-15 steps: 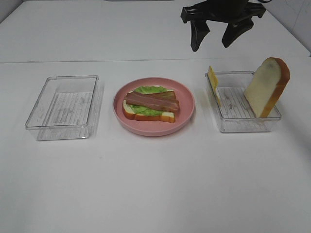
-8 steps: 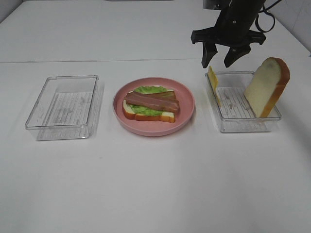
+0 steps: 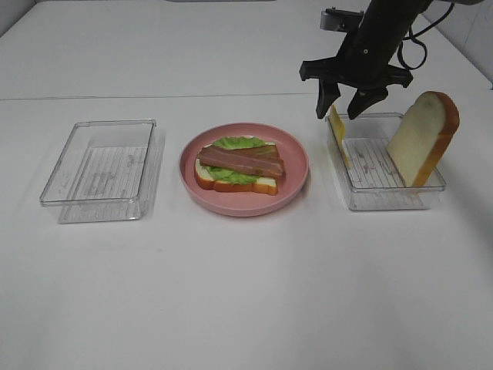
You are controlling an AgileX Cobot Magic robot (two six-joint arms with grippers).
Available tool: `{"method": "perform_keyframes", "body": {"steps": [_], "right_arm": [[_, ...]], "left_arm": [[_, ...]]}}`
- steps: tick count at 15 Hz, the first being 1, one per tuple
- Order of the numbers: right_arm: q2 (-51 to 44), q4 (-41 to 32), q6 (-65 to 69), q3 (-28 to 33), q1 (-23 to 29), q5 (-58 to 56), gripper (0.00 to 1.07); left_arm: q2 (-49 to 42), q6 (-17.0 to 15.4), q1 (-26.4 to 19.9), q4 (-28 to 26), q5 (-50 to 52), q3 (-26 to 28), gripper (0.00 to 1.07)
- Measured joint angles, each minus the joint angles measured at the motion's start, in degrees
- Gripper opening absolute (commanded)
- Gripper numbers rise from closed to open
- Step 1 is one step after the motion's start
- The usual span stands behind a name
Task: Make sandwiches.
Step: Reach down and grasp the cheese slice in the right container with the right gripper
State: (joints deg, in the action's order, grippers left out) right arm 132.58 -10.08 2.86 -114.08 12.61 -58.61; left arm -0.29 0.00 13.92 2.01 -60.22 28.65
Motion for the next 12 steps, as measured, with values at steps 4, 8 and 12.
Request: {"method": "perform_keyframes", "body": {"steps": [4, 8, 12], "right_arm": [[0.8, 0.6, 0.0, 0.0, 0.0, -0.2, 0.32], [0.8, 2.6, 0.0, 0.0, 0.0, -2.2, 0.00], [0.6, 3.2, 0.0, 0.0, 0.0, -2.7, 0.00]], "left_arm": [[0.0, 0.0, 0.0, 0.0, 0.0, 0.0, 0.89], [0.0, 0.0, 0.0, 0.0, 0.0, 0.0, 0.89], [0.0, 0.0, 0.0, 0.0, 0.0, 0.0, 0.89]]}}
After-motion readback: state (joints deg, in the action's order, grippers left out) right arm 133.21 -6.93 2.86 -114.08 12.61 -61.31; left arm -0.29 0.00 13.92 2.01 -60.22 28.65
